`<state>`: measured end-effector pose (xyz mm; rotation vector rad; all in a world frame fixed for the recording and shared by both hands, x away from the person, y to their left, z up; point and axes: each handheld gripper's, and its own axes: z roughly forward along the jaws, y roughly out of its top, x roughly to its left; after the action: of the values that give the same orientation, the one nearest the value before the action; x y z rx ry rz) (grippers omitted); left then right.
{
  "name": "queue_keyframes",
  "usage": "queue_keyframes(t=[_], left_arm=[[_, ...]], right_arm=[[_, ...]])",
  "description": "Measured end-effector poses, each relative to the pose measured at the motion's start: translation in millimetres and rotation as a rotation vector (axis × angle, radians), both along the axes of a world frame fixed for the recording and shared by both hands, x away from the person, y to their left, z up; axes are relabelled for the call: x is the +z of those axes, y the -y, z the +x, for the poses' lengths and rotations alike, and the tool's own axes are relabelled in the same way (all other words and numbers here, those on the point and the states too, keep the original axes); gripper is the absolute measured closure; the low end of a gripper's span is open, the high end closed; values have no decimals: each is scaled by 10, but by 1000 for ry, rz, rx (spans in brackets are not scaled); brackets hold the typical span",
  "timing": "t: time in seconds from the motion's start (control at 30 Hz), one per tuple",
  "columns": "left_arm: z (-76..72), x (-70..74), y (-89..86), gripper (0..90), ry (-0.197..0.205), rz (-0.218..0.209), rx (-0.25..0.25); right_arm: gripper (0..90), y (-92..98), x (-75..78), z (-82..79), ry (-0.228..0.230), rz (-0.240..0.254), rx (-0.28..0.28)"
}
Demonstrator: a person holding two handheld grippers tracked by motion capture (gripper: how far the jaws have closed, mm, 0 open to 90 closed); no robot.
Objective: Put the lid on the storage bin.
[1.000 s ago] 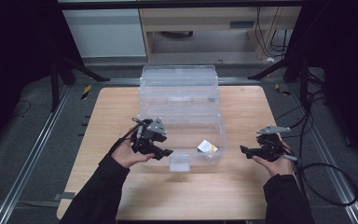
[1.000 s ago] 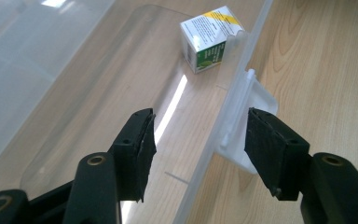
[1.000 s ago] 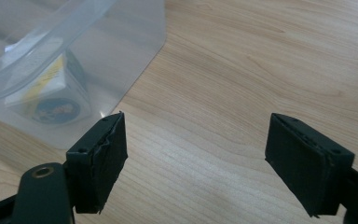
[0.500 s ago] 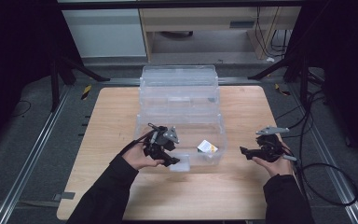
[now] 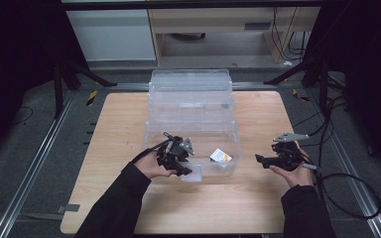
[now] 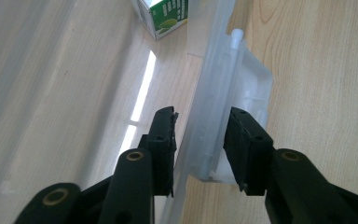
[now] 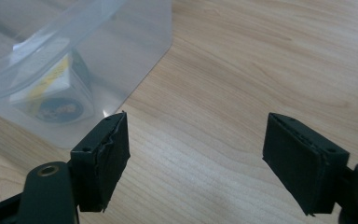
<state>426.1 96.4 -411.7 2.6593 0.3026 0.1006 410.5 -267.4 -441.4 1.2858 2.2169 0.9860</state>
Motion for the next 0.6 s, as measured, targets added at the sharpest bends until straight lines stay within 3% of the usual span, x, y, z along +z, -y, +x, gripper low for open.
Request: queue_keyframes(t=[0.6], left_arm=[[49,-10,-45,711,-20,-36,-37]], right_arm=[[268,-113,399,104,105,36,77]])
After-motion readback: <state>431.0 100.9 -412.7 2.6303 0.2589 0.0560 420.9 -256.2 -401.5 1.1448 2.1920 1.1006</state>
